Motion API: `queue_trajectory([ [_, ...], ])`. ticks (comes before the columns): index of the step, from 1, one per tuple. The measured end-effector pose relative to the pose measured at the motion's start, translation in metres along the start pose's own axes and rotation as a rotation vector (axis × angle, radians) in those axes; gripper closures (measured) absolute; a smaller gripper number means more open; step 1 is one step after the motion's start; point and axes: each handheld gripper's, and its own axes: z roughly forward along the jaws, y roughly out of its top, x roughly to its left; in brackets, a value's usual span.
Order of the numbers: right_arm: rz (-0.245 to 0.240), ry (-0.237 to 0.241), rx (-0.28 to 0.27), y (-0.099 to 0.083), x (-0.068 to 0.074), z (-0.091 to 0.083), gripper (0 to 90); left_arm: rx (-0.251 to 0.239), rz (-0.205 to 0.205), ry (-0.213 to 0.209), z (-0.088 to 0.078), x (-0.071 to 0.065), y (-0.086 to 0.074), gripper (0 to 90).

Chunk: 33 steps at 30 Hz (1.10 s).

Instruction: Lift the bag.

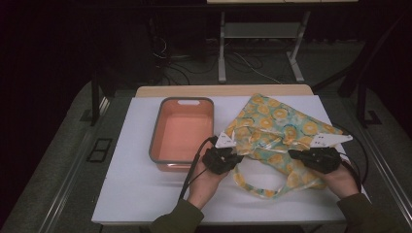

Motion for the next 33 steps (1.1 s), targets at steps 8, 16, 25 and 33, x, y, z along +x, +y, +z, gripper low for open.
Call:
queue_trajectory([
  [8, 0.008, -0.038, -0.047, 0.025, -0.019, 0.013, 89.8, -0.12, -0.075, 0.019, -0.008, 0.028, 0.031, 88.3],
  [16, 0.002, -0.073, -0.139, 0.055, -0.022, 0.011, 89.8, -0.233, -0.081, 0.038, -0.031, 0.036, 0.053, 88.5],
  [25, -0.006, -0.073, -0.265, 0.085, -0.019, -0.01, 89.8, -0.337, -0.056, 0.052, -0.059, 0.035, 0.071, 88.4],
  [33, 0.069, -0.124, -0.145, 0.078, -0.049, 0.026, 89.8, -0.186, -0.092, 0.081, -0.011, 0.062, 0.082, 88.1],
])
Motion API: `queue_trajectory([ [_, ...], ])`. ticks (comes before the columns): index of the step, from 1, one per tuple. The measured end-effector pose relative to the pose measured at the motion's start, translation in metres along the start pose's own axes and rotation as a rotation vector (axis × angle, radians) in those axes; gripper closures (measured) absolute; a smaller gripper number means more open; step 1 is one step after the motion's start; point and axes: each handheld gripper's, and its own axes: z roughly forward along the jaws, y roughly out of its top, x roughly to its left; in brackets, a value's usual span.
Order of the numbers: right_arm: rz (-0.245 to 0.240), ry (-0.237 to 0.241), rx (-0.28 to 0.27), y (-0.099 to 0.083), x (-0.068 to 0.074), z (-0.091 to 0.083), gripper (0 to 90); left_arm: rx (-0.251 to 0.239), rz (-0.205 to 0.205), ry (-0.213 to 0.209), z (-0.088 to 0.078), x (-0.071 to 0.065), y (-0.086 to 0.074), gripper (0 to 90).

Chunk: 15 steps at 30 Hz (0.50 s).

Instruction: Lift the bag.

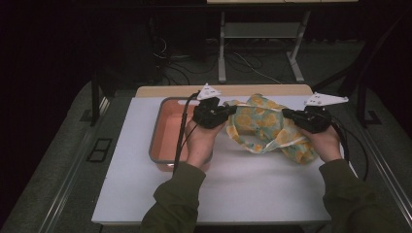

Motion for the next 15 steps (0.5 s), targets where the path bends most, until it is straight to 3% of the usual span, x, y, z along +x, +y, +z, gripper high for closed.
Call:
queue_trajectory([
  [5, 0.054, -0.03, 0.06, -0.01, -0.018, 0.023, 89.8, 0.086, -0.031, 0.032, 0.033, 0.016, 0.006, 88.0],
  [9, 0.093, -0.048, 0.095, -0.017, -0.029, 0.038, 89.8, 0.155, -0.023, 0.077, 0.055, 0.022, 0.012, 87.9],
  [15, 0.124, -0.058, 0.13, -0.025, -0.037, 0.051, 89.7, 0.178, -0.029, 0.099, 0.07, 0.027, 0.01, 83.3],
])
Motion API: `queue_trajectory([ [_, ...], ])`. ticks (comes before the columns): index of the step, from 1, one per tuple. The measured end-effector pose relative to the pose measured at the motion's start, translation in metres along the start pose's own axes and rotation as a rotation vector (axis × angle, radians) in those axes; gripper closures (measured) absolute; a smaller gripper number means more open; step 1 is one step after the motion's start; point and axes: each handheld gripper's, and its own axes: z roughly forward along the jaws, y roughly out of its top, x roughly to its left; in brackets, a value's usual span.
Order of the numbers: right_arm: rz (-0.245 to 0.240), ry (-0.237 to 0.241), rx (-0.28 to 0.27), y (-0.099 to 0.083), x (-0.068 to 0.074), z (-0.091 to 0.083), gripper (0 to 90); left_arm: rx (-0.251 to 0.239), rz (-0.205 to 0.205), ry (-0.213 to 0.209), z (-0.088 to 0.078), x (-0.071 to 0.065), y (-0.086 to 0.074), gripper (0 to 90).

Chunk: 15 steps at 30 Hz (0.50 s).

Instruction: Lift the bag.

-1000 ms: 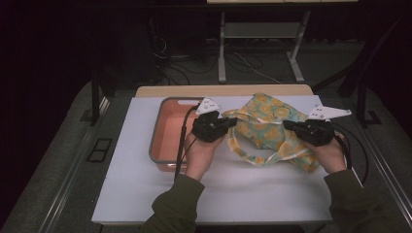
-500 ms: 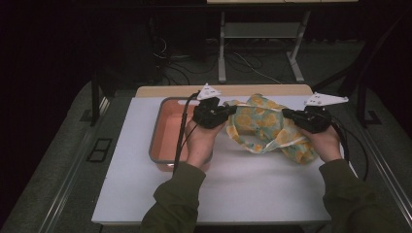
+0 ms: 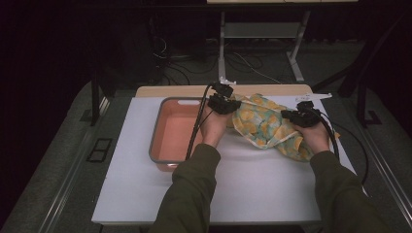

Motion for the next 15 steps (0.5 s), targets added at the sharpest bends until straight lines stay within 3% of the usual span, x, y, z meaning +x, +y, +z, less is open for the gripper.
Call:
queue_trajectory([
  [2, 0.012, 0.007, -0.005, -0.001, -0.002, -0.002, 88.0, 0.009, 0.003, -0.003, 0.0, 0.001, -0.001, 74.3],
  [7, 0.067, 0.085, -0.066, 0.002, -0.003, -0.018, 61.4, 0.002, 0.031, -0.021, -0.008, 0.002, -0.003, 53.1],
  [12, 0.068, 0.131, -0.105, 0.005, 0.004, -0.036, 38.6, 0.002, 0.072, -0.065, -0.023, 0.0, -0.006, 31.0],
  [15, 0.058, 0.15, -0.117, 0.006, 0.01, -0.044, 30.7, -0.007, 0.114, -0.087, -0.034, -0.004, -0.011, 23.1],
])
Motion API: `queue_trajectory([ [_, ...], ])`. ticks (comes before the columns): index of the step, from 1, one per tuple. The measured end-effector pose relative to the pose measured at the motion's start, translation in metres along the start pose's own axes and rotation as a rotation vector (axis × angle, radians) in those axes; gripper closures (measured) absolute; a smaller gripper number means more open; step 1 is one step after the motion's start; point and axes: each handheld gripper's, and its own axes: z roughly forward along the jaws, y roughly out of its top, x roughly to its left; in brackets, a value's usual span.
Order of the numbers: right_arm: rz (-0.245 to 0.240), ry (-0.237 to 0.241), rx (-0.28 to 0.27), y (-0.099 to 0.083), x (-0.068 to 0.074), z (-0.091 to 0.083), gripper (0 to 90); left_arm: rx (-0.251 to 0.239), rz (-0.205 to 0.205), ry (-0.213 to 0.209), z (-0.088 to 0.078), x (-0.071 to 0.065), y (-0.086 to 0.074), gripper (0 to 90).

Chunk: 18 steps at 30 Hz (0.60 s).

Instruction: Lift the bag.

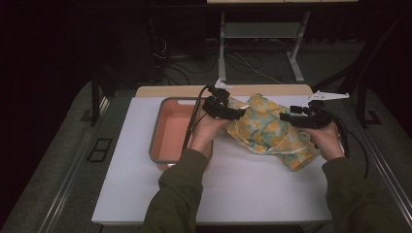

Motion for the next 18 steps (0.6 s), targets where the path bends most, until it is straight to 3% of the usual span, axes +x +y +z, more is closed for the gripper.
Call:
queue_trajectory([
  [6, -0.01, 0.055, -0.018, -0.003, 0.015, -0.011, 25.0, -0.016, 0.051, -0.028, -0.022, -0.004, -0.014, 13.5],
  [13, -0.054, 0.071, -0.029, -0.009, 0.029, -0.022, 19.9, -0.062, 0.053, -0.045, -0.055, 0.005, -0.036, 10.1],
  [18, -0.066, 0.11, -0.022, -0.015, 0.038, -0.025, 18.3, -0.082, 0.049, -0.045, -0.077, 0.011, -0.053, 9.3],
])
